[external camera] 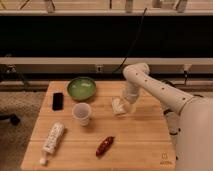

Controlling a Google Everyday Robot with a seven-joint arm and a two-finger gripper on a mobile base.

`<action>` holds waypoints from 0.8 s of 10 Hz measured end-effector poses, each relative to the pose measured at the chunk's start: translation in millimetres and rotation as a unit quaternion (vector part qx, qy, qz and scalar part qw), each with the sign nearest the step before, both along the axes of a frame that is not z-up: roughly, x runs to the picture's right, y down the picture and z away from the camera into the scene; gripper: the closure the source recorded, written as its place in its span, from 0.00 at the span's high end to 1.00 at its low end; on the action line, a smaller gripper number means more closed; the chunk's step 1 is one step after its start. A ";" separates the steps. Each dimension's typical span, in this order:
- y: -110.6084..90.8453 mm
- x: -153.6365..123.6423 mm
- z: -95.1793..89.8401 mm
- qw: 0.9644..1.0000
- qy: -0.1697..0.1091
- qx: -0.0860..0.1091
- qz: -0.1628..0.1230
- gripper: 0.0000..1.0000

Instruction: Wipe the white sponge on the table

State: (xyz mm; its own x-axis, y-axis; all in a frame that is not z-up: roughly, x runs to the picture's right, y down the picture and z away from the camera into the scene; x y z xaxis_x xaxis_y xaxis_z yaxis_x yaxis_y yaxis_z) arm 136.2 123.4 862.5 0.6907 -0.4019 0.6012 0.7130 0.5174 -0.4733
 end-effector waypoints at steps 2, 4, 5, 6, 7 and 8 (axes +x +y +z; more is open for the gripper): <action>2.1 -5.2 3.2 1.000 -0.029 -0.004 -0.007 0.80; 4.1 -13.5 6.8 0.999 -0.052 -0.006 -0.015 0.80; 4.9 -18.7 8.2 0.998 -0.063 -0.006 -0.021 0.80; 5.4 -24.2 10.2 0.997 -0.075 -0.004 -0.026 0.80; 5.8 -27.9 11.7 0.996 -0.084 -0.002 -0.031 0.80; 4.9 -34.6 14.1 0.995 -0.098 0.002 -0.037 0.80</action>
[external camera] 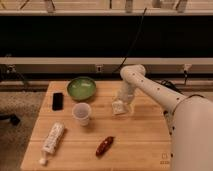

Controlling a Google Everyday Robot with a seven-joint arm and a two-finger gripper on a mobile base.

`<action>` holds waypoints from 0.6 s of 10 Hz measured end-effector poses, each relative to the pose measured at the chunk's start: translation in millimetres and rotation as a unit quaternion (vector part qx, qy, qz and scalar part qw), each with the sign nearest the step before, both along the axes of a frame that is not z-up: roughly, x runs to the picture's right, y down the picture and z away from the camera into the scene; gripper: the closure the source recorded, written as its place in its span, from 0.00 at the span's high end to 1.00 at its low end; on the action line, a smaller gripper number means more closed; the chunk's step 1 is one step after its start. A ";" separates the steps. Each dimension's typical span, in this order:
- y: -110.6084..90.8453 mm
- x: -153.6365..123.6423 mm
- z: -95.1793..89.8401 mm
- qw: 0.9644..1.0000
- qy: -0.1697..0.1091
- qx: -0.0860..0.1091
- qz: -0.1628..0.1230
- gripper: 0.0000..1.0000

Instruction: Wipe the white sponge on the table

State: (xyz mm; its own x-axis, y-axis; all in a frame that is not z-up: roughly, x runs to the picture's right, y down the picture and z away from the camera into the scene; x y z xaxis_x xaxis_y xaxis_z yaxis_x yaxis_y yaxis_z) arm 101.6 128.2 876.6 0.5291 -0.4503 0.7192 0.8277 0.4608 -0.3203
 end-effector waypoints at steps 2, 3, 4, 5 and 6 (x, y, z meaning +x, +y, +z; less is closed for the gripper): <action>-1.4 -11.3 2.9 1.000 -0.021 0.007 -0.009 0.80; -1.7 -14.9 4.3 0.999 -0.032 0.011 -0.016 0.80; -3.0 -16.7 5.8 0.999 -0.040 0.015 -0.022 0.80; -4.8 -17.3 6.7 0.998 -0.044 0.018 -0.027 0.80; -7.6 -18.5 8.7 0.998 -0.048 0.022 -0.033 0.80</action>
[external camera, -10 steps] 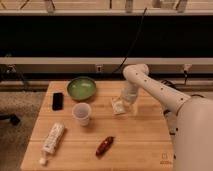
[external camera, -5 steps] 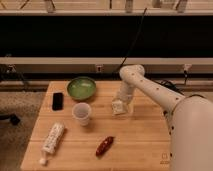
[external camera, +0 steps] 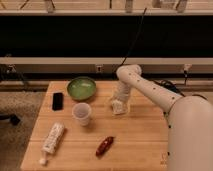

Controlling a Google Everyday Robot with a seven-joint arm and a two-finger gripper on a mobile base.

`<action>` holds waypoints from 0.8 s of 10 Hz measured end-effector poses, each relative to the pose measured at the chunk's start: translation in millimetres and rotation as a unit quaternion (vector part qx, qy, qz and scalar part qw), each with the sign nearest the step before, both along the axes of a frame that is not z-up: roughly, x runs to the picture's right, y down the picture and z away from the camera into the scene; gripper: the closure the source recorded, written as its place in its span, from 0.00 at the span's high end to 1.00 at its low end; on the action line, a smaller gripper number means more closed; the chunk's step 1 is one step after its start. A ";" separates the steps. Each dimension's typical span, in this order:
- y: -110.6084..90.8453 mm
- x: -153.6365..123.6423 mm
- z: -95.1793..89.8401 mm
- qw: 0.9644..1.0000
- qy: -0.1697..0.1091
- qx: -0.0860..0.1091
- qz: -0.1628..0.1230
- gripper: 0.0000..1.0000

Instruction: Wipe the white sponge on the table

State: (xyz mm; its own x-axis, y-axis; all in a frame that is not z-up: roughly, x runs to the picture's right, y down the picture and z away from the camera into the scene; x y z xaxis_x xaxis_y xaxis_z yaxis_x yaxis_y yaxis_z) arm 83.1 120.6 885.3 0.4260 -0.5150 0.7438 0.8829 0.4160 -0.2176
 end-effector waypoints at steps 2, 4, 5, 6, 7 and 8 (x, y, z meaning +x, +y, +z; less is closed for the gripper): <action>-8.0 2.2 5.1 1.000 -0.004 0.012 -0.011 0.80; -12.0 6.6 10.5 1.000 -0.005 0.019 -0.020 0.80; -11.8 7.5 12.9 0.999 -0.006 0.020 -0.026 0.80; -11.0 9.1 15.4 0.999 -0.005 0.022 -0.029 0.80; -9.9 11.2 19.0 0.999 -0.005 0.025 -0.034 0.80; -9.5 12.4 21.5 0.999 -0.004 0.027 -0.037 0.79</action>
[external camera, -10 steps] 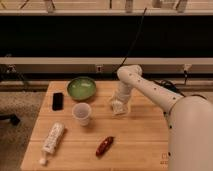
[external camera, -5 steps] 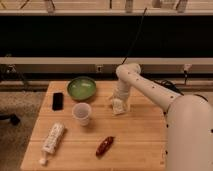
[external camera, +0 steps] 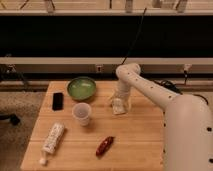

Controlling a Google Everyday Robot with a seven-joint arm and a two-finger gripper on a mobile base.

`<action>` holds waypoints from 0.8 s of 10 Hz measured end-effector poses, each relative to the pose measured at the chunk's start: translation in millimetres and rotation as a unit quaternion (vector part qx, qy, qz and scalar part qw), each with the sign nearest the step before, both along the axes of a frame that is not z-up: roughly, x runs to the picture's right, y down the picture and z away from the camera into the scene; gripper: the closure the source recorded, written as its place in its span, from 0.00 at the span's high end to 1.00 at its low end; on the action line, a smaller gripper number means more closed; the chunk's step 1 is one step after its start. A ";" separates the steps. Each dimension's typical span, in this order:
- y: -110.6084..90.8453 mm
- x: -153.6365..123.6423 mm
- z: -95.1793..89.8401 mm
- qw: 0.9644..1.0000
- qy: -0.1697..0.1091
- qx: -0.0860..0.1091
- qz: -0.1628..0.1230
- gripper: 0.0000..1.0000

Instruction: Wipe the white sponge on the table

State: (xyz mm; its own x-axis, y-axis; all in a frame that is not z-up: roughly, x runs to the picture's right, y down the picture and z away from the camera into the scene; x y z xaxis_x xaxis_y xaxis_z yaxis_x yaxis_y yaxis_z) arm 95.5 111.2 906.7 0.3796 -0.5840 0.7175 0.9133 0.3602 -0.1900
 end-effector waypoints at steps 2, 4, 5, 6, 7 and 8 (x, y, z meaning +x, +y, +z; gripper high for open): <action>-0.2 -0.1 2.4 1.000 -0.001 0.003 -0.003 0.66; -1.0 0.6 0.6 1.000 -0.009 0.000 0.001 0.44; -1.5 1.1 -1.7 1.000 -0.012 -0.006 0.003 0.36; -0.9 1.3 -4.0 1.000 -0.015 -0.016 0.002 0.24; 4.8 2.7 -7.3 1.000 -0.014 -0.015 -0.005 0.14; 7.8 7.3 -10.6 1.000 -0.013 -0.006 -0.010 0.06</action>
